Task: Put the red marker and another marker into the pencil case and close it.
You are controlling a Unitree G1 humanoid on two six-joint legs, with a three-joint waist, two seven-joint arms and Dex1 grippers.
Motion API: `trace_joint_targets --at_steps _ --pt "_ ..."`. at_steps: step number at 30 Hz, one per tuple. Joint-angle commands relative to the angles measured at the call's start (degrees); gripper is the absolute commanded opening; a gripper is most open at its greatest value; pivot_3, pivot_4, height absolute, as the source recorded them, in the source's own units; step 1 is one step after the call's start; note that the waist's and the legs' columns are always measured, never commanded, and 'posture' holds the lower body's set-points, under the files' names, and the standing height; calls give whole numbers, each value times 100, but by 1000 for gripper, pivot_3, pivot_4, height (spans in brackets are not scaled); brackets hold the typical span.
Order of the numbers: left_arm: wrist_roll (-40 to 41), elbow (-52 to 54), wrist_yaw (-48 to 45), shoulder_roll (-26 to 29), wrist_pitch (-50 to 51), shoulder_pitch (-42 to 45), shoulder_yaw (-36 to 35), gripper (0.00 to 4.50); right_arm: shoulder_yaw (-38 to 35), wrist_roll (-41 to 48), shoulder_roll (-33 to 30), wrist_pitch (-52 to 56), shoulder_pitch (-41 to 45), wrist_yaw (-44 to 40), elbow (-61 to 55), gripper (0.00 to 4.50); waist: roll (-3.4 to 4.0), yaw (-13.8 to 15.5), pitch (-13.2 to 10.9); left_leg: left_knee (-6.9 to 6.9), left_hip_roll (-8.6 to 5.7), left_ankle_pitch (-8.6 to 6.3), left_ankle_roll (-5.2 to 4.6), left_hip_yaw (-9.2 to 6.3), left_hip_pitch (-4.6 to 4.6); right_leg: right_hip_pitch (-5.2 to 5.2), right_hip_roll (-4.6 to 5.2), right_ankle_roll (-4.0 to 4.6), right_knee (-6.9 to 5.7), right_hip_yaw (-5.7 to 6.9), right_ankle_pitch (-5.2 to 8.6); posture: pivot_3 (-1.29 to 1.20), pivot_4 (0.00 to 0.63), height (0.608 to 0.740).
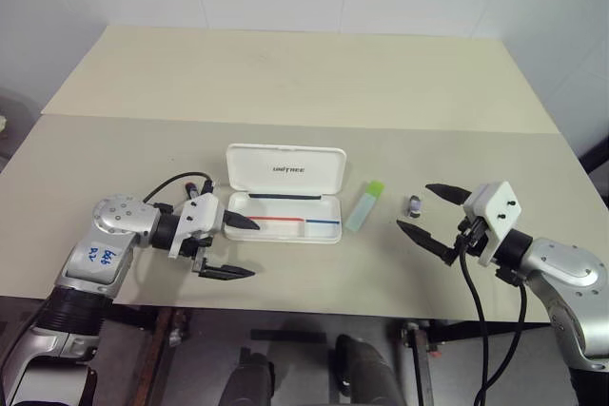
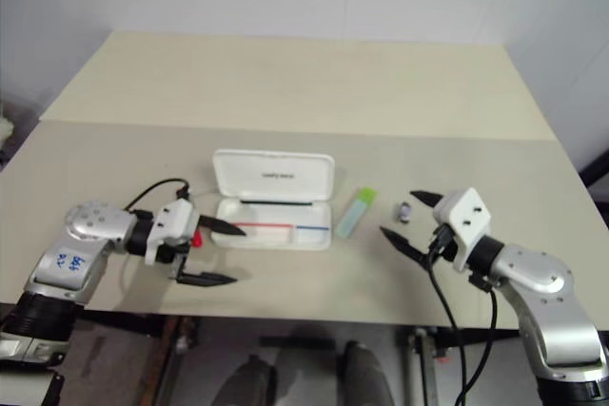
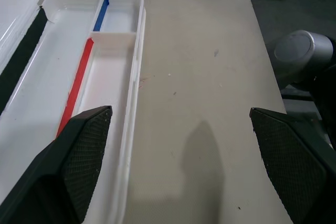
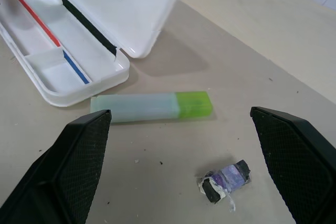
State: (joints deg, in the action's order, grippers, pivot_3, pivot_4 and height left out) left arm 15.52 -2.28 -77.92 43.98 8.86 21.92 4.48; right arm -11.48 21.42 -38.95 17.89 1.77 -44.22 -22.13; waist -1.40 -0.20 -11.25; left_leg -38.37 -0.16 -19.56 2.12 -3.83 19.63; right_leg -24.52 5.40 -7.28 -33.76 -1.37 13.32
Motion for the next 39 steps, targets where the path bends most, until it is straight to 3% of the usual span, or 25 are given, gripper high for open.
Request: trace_joint_targets --at_steps 1,10,17,22,28,33,39 --pt "163 337 67 118 75 -107 -168 4469 -59 30 -62 -122 73 -58 -62 4500 0 0 0 1 0 0 0 0 0 0 0 0 0 0 0 0 150 740" --pt "614 1454 375 264 567 -521 -536 4469 -48 83 -94 -10 93 -98 -161 4500 0 -4 0 17 2 0 0 5 -6 0 0 1 8 -4 2 0 150 740" --pt "1372 2889 1469 161 1507 -832 -1408 4469 -128 151 -175 51 25 -173 -208 4500 0 -2 -1 17 2 0 0 9 -11 1 0 1 8 -12 2 0 150 740" --pt "1849 3709 3757 -879 2443 -1173 -2377 4469 -167 221 -235 53 11 -297 -168 4500 0 -1 0 17 1 0 0 18 -19 2 0 -2 6 -24 0 0 150 740" --pt "2036 4116 5790 -2006 3219 -1661 -2901 4469 -234 537 -216 -83 123 -642 -71 4500 -2 6 -2 16 1 0 2 35 -34 4 -3 -7 0 -43 -2 0 150 740" --pt "1923 3880 6673 -2646 3164 -1906 -3051 4469 -200 997 9 -205 371 -810 -192 4500 -6 6 0 13 -2 1 4 40 -42 15 -4 -10 4 -50 -4 0 150 740" --pt "1668 3580 7317 -2972 3059 -2003 -2920 4469 -45 1487 160 -158 394 -1002 -511 4500 -6 12 1 15 -2 0 7 39 -40 14 -4 -10 10 -50 -5 0 150 740"
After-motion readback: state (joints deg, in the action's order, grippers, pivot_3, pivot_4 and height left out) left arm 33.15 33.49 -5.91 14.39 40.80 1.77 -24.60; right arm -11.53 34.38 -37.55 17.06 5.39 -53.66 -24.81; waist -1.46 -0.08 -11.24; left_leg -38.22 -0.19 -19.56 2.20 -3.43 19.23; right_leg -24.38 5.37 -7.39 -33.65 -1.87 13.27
